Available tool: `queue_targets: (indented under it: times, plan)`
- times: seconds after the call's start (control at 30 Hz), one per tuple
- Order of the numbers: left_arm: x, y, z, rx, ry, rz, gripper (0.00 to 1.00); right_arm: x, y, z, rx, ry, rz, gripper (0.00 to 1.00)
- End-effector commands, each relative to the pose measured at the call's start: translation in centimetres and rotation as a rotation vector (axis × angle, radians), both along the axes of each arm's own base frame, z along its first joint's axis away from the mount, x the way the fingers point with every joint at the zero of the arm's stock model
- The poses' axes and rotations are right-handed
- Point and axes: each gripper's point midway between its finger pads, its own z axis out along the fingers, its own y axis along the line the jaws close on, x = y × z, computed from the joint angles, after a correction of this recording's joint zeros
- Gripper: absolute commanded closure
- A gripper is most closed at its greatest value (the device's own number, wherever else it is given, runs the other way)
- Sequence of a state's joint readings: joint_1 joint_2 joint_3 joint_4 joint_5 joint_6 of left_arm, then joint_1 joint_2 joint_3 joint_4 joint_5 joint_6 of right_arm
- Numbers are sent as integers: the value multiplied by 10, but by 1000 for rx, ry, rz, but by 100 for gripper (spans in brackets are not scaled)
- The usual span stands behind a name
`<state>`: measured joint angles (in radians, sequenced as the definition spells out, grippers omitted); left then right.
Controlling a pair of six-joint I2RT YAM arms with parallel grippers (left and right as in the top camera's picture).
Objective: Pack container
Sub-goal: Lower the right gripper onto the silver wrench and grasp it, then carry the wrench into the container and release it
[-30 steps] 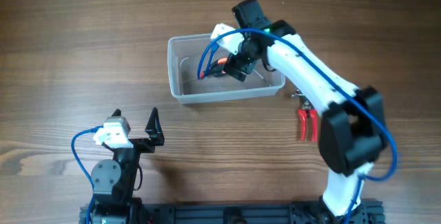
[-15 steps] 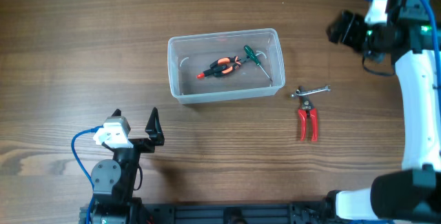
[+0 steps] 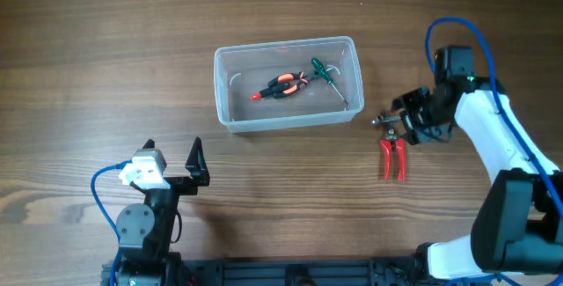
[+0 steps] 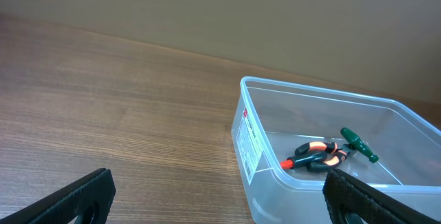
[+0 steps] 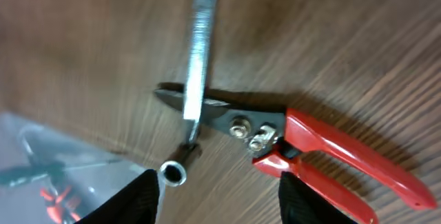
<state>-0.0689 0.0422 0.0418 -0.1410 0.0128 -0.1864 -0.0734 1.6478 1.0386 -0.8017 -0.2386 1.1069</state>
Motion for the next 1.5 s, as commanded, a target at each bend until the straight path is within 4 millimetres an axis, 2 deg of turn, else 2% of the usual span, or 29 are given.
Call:
queue_targets:
  times: [0.0,0.17,0.37,0.5,0.67,0.9,1.0,1.07,1.17,1.2,1.23,1.27,1.33,1.37,1.43,1.47]
  plan:
    - [0,2,-2,-11,4,10,0,0,-9,-9,-31,24,-131,47]
    - [0,2,-2,-11,5,10,0,5,-22,-17,-94,25,-176,48]
    - [0,2,-2,-11,5,10,0,5,-21,-42,-90,81,-165,50]
    - [0,2,-2,-11,4,10,0,15,-17,-57,-67,64,-135,51]
    - [0,2,-2,-11,4,10,0,17,-16,-66,-54,72,-134,61]
    - [0,2,-2,-11,4,10,0,21,-18,-65,-63,53,-134,96]
    - [0,2,-2,-11,4,10,0,37,-18,-59,-66,-22,-58,96]
    - [0,2,-2,-11,4,10,0,57,-18,-44,-55,-99,2,96]
    - [0,2,-2,-11,5,10,0,101,-11,7,-30,-308,146,96]
    - [0,2,-2,-11,5,10,0,115,-7,30,-30,-386,205,96]
    - [0,2,-2,-11,5,10,0,131,1,61,-32,-488,290,96]
    - [0,2,-2,-11,5,10,0,148,20,110,-49,-651,452,96]
    - [0,2,-2,-11,4,10,0,155,44,159,-74,-807,617,96]
    - [0,2,-2,-11,4,10,0,155,63,187,-96,-902,742,96]
    - [0,2,-2,-11,4,10,0,146,101,223,-133,-1035,955,96]
    - [0,2,-2,-11,4,10,0,136,129,237,-158,-1123,1118,95]
